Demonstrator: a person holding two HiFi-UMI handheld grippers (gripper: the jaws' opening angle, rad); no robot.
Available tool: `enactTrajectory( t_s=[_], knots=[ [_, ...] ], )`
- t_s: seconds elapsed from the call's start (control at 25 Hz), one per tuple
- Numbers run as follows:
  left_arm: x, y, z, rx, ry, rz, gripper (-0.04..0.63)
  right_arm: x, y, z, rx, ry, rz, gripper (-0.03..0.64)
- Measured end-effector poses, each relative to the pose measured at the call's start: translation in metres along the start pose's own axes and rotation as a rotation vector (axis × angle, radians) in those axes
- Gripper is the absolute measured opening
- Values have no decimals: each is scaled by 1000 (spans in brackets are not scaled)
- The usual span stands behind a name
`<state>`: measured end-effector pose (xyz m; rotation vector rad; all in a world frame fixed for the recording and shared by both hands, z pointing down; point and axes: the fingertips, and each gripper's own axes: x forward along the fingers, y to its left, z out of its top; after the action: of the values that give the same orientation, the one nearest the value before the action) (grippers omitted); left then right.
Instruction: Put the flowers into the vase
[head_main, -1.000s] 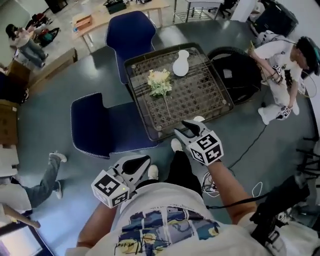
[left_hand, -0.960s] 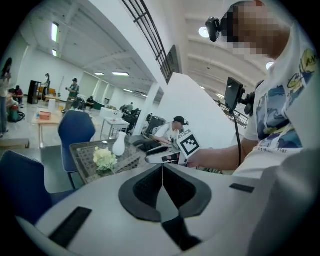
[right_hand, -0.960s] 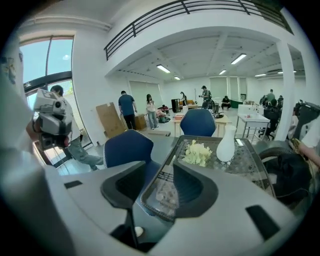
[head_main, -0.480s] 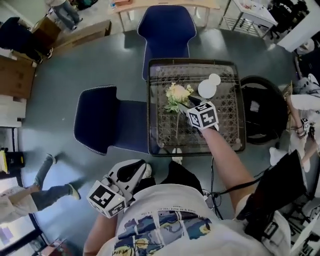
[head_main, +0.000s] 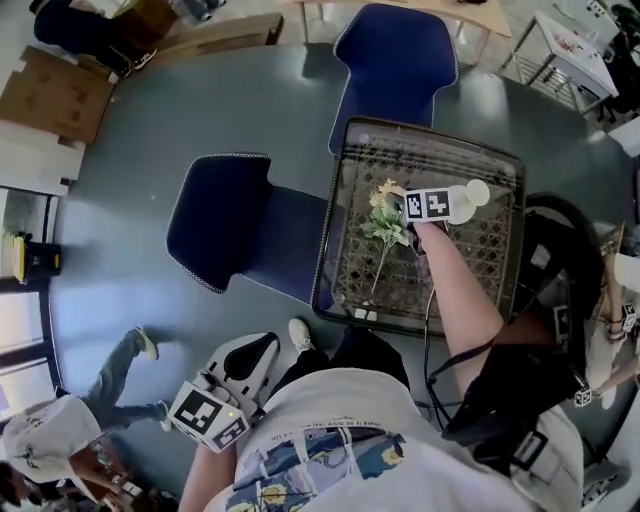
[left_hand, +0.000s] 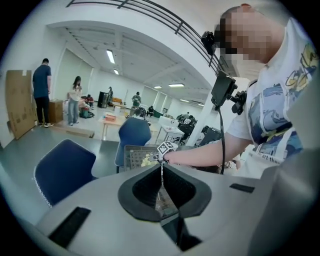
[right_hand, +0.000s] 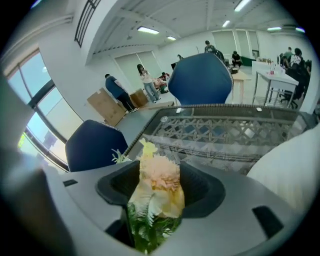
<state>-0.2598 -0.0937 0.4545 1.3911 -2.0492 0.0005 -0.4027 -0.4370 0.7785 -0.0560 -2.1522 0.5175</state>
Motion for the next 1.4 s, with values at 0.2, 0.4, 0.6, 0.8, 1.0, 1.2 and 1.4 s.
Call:
enactTrajectory(
  t_s=[0.2, 0.4, 0.6, 0.8, 1.0, 1.2, 1.4],
  knots=[
    [-9, 6, 4, -19, -14, 45, 11, 0, 2, -2, -11, 13, -9, 121],
    [-7, 2, 13, 8, -26, 5, 11, -32, 27, 16, -92, -72, 0, 78],
    [5, -12, 22, 69, -36, -79, 11, -89, 57, 40, -194, -198, 7, 72],
    [9, -36, 36, 137, -53, -185, 11, -174, 82, 71, -288, -341, -30, 71],
    [8, -55, 44, 199, -86, -273, 11, -283, 100, 112, -373, -547, -109, 71],
    [15, -72, 50, 226, -96, -326, 11, -375, 85, 151, -505, -713, -290, 71],
    [19, -86, 49, 236, -100, -346, 11, -430, 57, 172, -586, -805, -458, 71]
  ],
)
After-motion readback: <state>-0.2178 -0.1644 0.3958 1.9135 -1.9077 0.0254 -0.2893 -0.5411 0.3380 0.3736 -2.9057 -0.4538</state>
